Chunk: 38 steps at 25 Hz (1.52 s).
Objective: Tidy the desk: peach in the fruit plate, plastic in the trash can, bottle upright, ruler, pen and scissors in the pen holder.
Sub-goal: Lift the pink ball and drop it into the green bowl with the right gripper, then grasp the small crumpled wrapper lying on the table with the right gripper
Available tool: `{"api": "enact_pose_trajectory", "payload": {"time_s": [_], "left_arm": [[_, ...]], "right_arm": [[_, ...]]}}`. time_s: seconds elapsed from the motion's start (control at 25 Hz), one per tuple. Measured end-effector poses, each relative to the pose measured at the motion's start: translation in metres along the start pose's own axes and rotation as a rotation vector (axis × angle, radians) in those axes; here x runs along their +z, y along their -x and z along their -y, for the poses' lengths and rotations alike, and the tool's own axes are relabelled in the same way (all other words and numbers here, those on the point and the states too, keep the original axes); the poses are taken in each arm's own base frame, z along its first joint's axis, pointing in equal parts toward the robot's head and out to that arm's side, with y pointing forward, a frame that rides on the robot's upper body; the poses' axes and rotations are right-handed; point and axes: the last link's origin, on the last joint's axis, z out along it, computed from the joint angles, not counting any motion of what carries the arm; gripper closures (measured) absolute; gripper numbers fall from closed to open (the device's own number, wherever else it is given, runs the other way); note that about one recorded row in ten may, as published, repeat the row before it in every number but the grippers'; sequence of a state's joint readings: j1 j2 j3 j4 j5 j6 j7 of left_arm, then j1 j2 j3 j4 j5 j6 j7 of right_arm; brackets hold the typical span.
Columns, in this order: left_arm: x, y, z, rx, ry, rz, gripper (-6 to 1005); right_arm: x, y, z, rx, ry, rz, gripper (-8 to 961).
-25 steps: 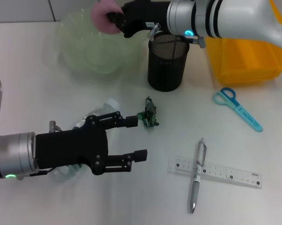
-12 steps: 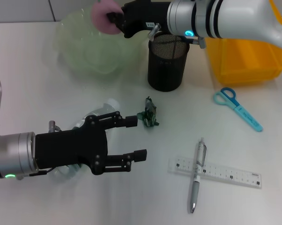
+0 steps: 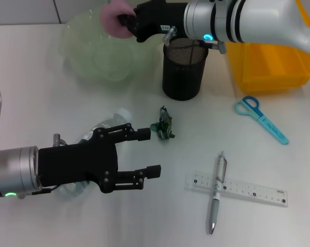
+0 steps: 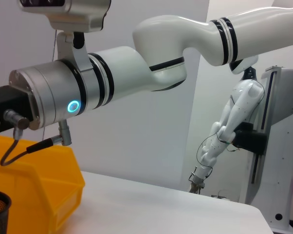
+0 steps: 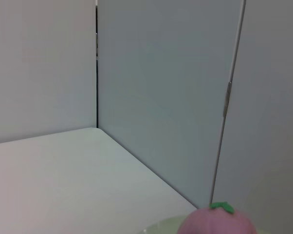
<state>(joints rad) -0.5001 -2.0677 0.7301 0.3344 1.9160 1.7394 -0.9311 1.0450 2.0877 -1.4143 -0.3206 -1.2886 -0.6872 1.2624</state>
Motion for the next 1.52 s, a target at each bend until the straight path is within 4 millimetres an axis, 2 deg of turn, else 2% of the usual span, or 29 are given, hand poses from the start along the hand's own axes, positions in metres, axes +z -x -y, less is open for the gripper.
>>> {"api": "enact_pose_trajectory", "payload": {"time_s": [0.36, 0.68, 1.16, 1.36, 1.52], "left_arm": [[-0.0008, 0.0013, -0.0011, -0.005, -0.003, 0.0, 203], [-0.0008, 0.0013, -0.0011, -0.005, -0.003, -0.001, 203], [-0.0005, 0.0, -0.0002, 0.0, -0.001, -0.001, 202], [0.0001, -0.0008, 0.0001, 0.002, 0.002, -0.003, 202], [-0.0002, -0.001, 0.0004, 0.003, 0.002, -0.002, 202]], "right_arm": [[-0.0001, 0.0023, 0.0004, 0.003, -0.001, 0.007, 919], [-0.0042, 0.0062, 0.0041, 0.012, -0.018, 0.042, 873], [-0.0044, 0.0068, 0.0069, 0.012, -0.038, 0.042, 455], [-0.0043, 0.007, 0.0071, 0.013, -0.04, 0.043, 342], [-0.0043, 0.0071, 0.0072, 0.012, -0.04, 0.043, 338]]}}
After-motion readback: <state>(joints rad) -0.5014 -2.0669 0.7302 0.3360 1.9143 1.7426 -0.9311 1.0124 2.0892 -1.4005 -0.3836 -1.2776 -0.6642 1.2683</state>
